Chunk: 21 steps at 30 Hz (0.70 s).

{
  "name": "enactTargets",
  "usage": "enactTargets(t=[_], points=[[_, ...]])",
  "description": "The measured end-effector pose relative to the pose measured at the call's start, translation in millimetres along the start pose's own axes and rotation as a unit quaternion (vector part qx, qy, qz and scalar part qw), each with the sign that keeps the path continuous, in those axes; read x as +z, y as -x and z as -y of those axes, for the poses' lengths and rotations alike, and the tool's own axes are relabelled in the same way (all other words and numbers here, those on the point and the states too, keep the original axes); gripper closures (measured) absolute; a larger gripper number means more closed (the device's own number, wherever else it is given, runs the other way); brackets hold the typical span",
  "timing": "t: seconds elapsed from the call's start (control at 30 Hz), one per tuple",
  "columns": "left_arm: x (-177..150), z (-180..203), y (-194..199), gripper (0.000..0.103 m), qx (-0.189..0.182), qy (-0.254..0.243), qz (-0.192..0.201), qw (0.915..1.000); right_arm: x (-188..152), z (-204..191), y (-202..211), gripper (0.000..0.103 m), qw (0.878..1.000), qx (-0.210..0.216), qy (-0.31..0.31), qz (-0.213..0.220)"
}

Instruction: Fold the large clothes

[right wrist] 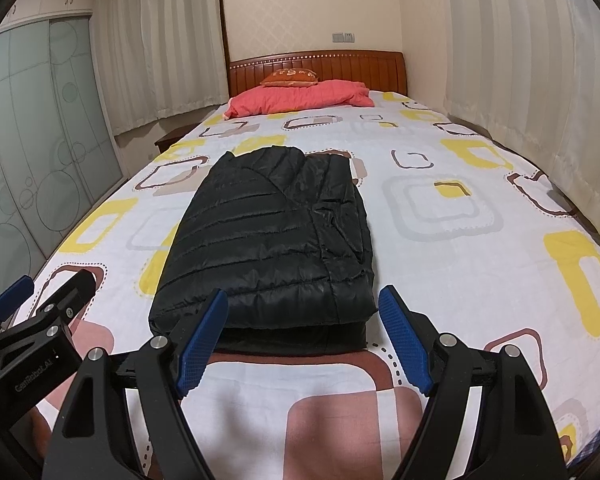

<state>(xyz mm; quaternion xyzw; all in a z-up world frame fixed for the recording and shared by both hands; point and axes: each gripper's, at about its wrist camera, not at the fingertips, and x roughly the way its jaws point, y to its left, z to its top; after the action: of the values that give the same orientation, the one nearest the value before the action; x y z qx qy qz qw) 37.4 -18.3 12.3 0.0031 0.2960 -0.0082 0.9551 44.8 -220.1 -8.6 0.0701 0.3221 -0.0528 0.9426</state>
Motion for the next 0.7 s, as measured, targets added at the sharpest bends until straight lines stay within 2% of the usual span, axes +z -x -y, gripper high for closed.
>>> enactTargets(t=[0.2, 0.37, 0.47, 0.63, 0.67, 0.7], points=[[-2, 3, -14, 0.002, -0.007, -0.004, -0.027, 0.9996, -2, 1, -6, 0.026, 1.0, 0.001, 0.0, -0.007], [-2, 2, -32, 0.002, 0.023, -0.005, -0.038, 0.999, -2, 8, -14, 0.026, 1.0, 0.001, -0.006, -0.01], [-2, -3, -46, 0.002, 0.027, -0.005, -0.05, 0.9984, -2, 16, -22, 0.026, 1.0, -0.003, -0.013, -0.016], [-5, -35, -98, 0.002, 0.056, 0.018, -0.087, 0.9944, 0, 52, -45, 0.025, 0.998, -0.019, -0.045, -0.027], [-6, -47, -111, 0.002, 0.068, 0.027, -0.096, 0.9927, 0, 64, -52, 0.018, 0.998, -0.026, -0.052, -0.029], [-6, -56, -120, 0.002, 0.078, 0.033, -0.101, 0.9913, 0, 81, -62, 0.018, 0.997, -0.041, -0.061, -0.032]])
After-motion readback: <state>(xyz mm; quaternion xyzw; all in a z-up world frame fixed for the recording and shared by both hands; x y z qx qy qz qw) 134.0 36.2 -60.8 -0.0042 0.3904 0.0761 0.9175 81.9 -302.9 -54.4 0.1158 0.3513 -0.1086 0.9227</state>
